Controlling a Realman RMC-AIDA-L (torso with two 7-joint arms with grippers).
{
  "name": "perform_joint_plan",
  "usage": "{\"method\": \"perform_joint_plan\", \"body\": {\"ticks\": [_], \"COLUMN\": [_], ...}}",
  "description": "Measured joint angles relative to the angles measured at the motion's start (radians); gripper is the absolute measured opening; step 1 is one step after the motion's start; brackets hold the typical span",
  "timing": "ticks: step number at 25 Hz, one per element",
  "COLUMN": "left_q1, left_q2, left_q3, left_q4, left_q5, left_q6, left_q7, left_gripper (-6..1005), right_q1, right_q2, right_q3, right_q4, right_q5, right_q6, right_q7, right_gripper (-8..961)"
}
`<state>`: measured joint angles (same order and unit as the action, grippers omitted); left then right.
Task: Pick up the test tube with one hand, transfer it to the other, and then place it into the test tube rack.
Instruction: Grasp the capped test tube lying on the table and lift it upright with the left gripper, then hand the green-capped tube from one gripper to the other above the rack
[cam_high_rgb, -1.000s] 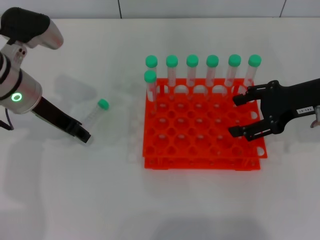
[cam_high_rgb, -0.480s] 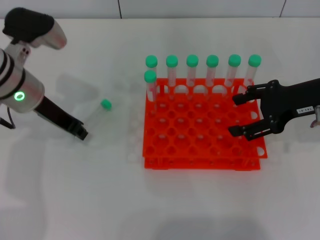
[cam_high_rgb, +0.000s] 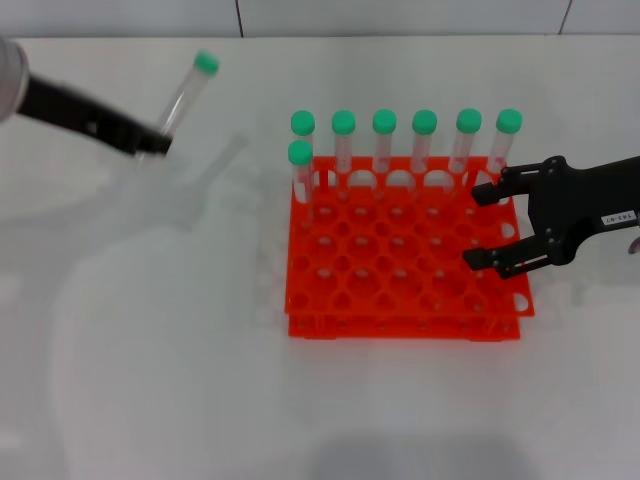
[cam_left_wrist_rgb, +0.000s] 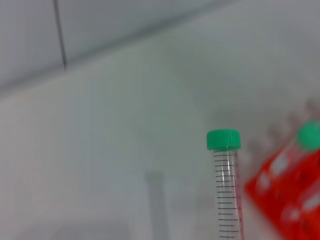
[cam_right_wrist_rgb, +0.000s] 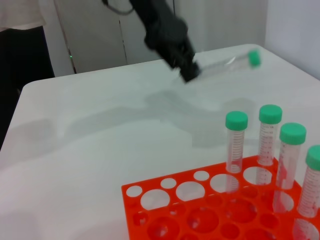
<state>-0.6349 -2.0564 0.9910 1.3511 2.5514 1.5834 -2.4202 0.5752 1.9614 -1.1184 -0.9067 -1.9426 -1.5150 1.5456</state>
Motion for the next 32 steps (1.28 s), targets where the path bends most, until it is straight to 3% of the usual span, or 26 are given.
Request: {"method": "perform_joint_plan", "body": {"ticks": [6, 12, 15, 23, 28, 32], "left_q1": [0.074, 0.093, 0.045, -0.198, -0.264, -0.269], "left_q2": [-0.02, -0.016, -0.003, 0.054, 0.064, 0.054], "left_q3": [-0.005, -0.007, -0.008, -0.003, 0.005, 0.005], "left_q4": [0.111, -0.02, -0.163, -0.62, -0.706, -0.714], "left_q5": [-0.204, -0.536, -0.628, -0.646, -0.592, -0.55], "left_q6": [-0.092, -0.149, -0.153, -0.157, -0.147, -0.145], "left_q7": [0.171, 0.47, 0.573, 0.749, 0.778, 0.781], "left_gripper": [197, 201, 203, 208, 211, 214], "right_q1": [-0.004, -0.013, -0.014, -0.029, -0.029, -0.033], "right_q2": [0.005, 0.013, 0.017, 0.035, 0.039, 0.04], "right_q3": [0.0, 0.0, 0.0, 0.0, 0.013, 0.043], "right_q4": [-0.003, -0.012, -0.013, -0.047, -0.049, -0.047], "right_q5": [0.001, 0.005, 0.008, 0.009, 0.011, 0.011], "right_q6": [-0.001, -0.002, -0.003, 0.008, 0.012, 0.009], "right_q7": [0.001, -0.001, -0.003, -0.006, -0.005, -0.001], "right_gripper": [842, 842, 842, 842, 842, 842]}}
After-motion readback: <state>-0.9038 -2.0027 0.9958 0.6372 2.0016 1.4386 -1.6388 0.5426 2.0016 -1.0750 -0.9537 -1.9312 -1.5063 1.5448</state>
